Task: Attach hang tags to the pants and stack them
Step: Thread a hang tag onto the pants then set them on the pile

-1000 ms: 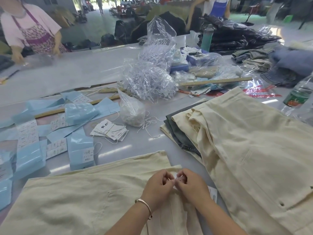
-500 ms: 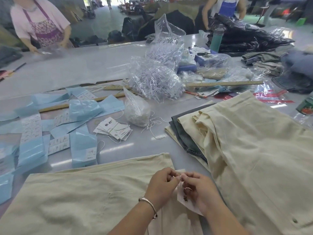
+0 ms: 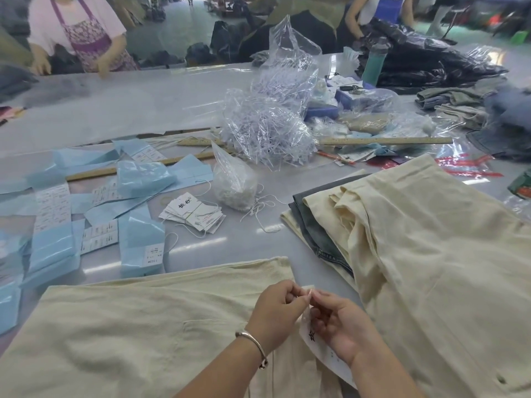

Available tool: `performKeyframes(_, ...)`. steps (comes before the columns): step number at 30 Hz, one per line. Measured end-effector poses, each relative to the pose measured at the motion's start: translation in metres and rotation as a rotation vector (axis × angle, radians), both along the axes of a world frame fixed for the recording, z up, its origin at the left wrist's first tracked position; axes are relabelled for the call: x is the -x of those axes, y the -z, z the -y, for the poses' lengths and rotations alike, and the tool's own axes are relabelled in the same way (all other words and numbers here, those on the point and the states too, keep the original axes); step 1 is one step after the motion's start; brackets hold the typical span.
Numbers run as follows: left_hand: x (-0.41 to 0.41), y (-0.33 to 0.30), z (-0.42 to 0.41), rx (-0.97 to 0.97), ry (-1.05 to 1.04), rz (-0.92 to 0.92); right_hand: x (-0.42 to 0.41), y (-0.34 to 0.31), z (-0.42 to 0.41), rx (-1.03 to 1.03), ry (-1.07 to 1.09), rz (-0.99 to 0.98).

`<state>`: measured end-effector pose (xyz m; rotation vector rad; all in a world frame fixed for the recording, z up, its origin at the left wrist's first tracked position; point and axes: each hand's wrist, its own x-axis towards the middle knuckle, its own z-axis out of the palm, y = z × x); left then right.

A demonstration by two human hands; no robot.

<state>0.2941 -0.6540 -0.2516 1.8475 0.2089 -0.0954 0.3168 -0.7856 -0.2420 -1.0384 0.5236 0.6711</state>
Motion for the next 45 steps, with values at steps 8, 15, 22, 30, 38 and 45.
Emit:
performKeyframes(8,0.005,-0.003,-0.001,0.237,-0.039,-0.13,0.006,0.001,-0.005,0.253,0.02,0.252)
performKeyframes(15,0.007,-0.009,-0.002,0.417,-0.019,-0.255,0.005,-0.004,-0.003,0.288,-0.09,0.301)
performKeyframes(22,0.012,-0.009,-0.004,0.534,-0.009,-0.292,0.01,-0.003,-0.007,0.33,-0.033,0.341)
performKeyframes(30,0.013,0.002,-0.001,0.364,-0.079,-0.128,0.011,-0.005,-0.015,0.187,0.041,0.207)
performKeyframes(38,0.009,0.015,0.001,0.122,-0.086,-0.035,0.008,-0.002,-0.013,0.031,0.097,0.066)
performKeyframes(45,0.008,0.02,0.004,0.028,-0.062,-0.03,0.01,0.001,-0.008,0.108,0.108,0.048)
